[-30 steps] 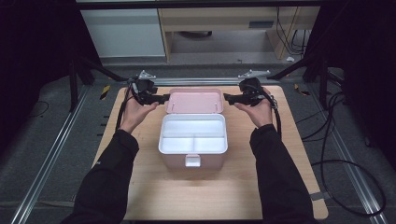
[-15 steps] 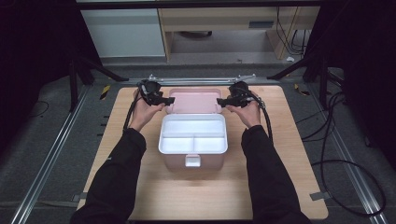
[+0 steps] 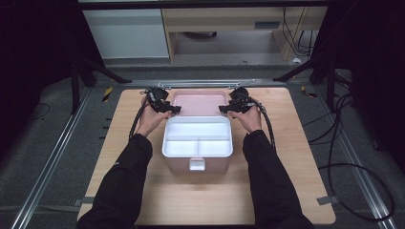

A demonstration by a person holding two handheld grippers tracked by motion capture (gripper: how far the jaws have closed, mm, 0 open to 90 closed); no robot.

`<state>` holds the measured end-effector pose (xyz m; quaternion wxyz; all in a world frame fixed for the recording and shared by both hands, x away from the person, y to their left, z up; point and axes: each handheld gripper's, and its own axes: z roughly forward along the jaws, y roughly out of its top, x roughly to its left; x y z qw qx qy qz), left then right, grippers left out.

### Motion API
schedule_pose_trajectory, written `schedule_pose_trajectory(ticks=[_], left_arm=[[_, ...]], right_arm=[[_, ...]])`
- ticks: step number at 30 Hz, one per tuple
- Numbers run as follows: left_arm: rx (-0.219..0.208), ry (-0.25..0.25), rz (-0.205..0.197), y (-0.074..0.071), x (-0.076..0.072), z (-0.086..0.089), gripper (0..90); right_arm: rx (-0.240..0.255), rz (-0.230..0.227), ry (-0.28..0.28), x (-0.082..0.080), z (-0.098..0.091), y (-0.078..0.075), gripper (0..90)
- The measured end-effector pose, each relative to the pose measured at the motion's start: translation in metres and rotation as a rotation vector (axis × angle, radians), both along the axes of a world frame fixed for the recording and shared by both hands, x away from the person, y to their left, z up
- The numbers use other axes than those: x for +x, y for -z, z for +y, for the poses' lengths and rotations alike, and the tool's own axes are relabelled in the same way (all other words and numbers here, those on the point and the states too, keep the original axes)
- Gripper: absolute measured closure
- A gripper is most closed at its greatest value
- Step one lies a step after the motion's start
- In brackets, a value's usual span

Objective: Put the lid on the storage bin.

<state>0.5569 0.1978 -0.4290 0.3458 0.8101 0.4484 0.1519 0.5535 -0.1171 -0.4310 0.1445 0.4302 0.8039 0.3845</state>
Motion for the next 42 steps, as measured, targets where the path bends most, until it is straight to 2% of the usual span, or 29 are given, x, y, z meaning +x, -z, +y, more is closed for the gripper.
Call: schedule_pose_trajectory(ticks=[2,4,10,13,14,15,17,19,21,23,27,31,35,42], left_arm=[[-0.002,0.007,-0.001,0.001,0.0,0.0,40.2],[-0.024,0.015,0.008,0.002,0.001,0.0,40.3],[-0.066,0.012,0.024,0.005,0.002,0.003,40.1],[-0.077,0.01,0.023,0.004,0.001,0.005,41.7],[-0.081,0.0,0.003,0.004,0.0,0.006,44.4],[-0.1,-0.014,-0.016,0.004,-0.002,0.007,47.3],[-0.16,-0.028,-0.016,0.005,-0.004,0.012,49.5],[-0.171,-0.028,-0.035,0.002,-0.004,0.015,53.8],[-0.193,-0.029,-0.058,-0.004,-0.006,0.016,54.3],[-0.197,-0.029,-0.084,-0.011,-0.01,0.016,54.4],[-0.206,-0.023,-0.113,-0.024,-0.017,0.018,55.7],[-0.206,-0.011,-0.145,-0.035,-0.025,0.018,56.3],[-0.225,0.008,-0.169,-0.046,-0.034,0.02,56.6],[-0.206,0.047,-0.201,-0.061,-0.051,0.02,56.8]], right_arm=[[-0.002,0.01,-0.007,0.001,0.002,0.002,44.3],[-0.008,0.018,-0.01,0.002,0.003,0.005,44.5],[0.029,0.044,-0.003,0.004,0.002,0.007,45.5],[0.046,0.037,0.004,0.003,0.0,0.006,47.2],[0.058,0.037,0.006,0.003,-0.001,0.005,48.3],[0.063,0.032,0.006,0.003,-0.002,0.004,48.7],[0.081,0.026,0.003,0.002,-0.004,0.002,49.4],[0.089,0.012,0.005,0.0,-0.005,-0.001,49.4],[0.089,-0.005,0.002,-0.002,-0.005,-0.005,49.6],[0.098,-0.025,0.003,-0.004,-0.006,-0.01,49.7],[0.141,-0.059,0.003,-0.009,-0.01,-0.021,51.2],[0.136,-0.09,-0.008,-0.015,-0.01,-0.033,50.9],[0.144,-0.122,-0.014,-0.023,-0.012,-0.045,50.8],[0.155,-0.177,-0.035,-0.039,-0.018,-0.067,52.0]])
